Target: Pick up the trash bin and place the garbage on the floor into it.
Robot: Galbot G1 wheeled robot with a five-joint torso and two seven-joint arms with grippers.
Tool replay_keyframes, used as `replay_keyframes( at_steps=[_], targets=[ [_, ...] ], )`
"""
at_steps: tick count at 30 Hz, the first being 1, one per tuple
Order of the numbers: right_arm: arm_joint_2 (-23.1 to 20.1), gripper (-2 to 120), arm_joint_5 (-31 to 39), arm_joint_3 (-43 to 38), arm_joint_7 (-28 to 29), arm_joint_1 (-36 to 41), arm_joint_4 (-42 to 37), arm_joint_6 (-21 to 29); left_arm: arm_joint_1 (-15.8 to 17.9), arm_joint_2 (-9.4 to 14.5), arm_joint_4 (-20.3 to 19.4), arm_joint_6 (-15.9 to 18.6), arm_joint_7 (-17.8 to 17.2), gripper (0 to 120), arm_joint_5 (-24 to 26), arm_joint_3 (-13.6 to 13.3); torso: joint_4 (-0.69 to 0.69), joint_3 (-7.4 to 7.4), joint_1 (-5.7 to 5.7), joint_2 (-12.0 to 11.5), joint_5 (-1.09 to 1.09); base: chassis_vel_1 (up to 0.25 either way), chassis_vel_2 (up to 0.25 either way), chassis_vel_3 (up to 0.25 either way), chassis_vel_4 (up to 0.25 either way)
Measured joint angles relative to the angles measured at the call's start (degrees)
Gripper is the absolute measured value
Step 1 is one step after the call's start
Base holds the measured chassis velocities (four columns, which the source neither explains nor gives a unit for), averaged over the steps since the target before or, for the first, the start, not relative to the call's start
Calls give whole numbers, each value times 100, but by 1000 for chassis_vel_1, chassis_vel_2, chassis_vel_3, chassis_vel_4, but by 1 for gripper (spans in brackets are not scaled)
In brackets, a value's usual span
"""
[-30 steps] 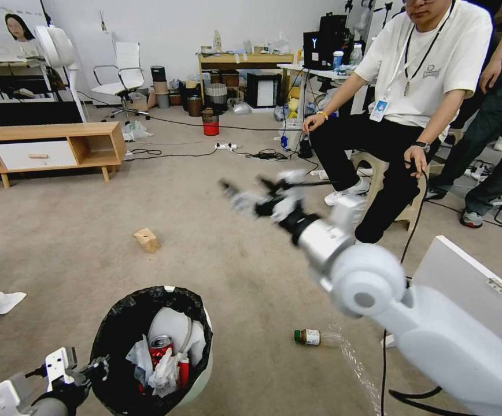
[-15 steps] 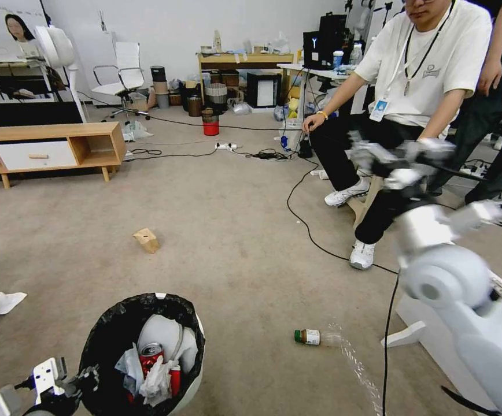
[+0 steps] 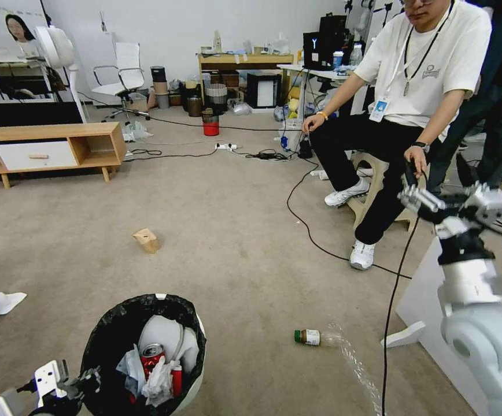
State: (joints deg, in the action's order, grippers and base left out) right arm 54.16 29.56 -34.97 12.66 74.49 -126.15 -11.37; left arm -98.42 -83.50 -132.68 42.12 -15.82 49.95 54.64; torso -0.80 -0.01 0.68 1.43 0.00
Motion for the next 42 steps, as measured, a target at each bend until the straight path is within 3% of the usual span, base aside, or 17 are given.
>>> replay_keyframes(
  at_steps=[18,42],
  targets=[
    [663,100,-828,105,-225,584,261,-419,-8,-117,39,-37,83,2,-106,-51,0,0,0,-1,0,0,0,0,0],
    [684,100,-902,116,-258,556,310,-478,-29,-128,20,-55,109,2,-122,-60,1,1,1,-1,0,-72,74,74,-69]
  ],
)
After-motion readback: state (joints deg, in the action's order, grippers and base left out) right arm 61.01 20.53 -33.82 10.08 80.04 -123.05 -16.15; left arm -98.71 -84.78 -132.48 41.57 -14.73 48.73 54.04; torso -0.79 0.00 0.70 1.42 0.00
